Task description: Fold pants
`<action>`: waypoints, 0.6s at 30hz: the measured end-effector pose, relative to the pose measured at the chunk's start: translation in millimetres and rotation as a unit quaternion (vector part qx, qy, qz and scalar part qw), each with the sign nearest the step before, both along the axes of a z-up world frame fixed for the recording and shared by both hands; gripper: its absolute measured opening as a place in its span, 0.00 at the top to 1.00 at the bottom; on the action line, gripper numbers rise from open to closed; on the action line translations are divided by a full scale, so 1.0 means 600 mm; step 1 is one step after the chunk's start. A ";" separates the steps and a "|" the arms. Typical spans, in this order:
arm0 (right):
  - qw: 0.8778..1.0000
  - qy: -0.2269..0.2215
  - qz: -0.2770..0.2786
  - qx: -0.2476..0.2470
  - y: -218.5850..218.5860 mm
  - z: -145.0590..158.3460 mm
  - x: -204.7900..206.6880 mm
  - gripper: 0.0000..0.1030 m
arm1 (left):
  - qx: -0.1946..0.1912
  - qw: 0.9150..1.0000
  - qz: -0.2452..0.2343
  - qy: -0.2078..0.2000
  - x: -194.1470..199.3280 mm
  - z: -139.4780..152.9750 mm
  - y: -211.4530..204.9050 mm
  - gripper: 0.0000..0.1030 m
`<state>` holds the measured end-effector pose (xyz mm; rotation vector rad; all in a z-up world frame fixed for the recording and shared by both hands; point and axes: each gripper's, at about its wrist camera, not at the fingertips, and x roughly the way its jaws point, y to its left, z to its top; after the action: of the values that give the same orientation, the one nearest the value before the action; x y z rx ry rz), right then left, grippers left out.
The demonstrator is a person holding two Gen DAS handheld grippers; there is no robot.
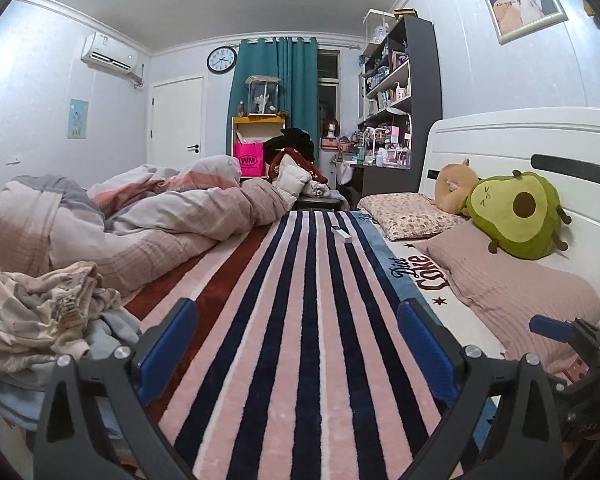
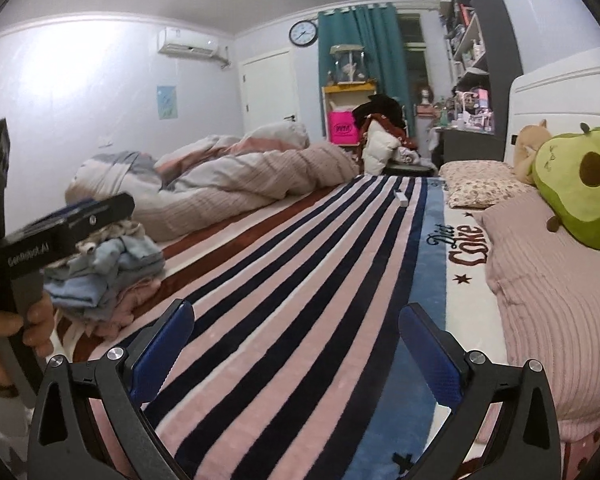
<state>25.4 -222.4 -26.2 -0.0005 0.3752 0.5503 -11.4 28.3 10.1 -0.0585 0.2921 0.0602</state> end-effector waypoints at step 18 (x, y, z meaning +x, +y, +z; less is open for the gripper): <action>1.000 0.000 -0.011 -0.003 0.002 -0.010 -0.009 0.01 | -0.003 1.000 -0.008 0.001 -0.001 -0.008 -0.009 0.04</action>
<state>20.0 -221.0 -32.1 -0.0018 0.3766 0.5267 -12.1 23.1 5.3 -0.0621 0.2942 0.0444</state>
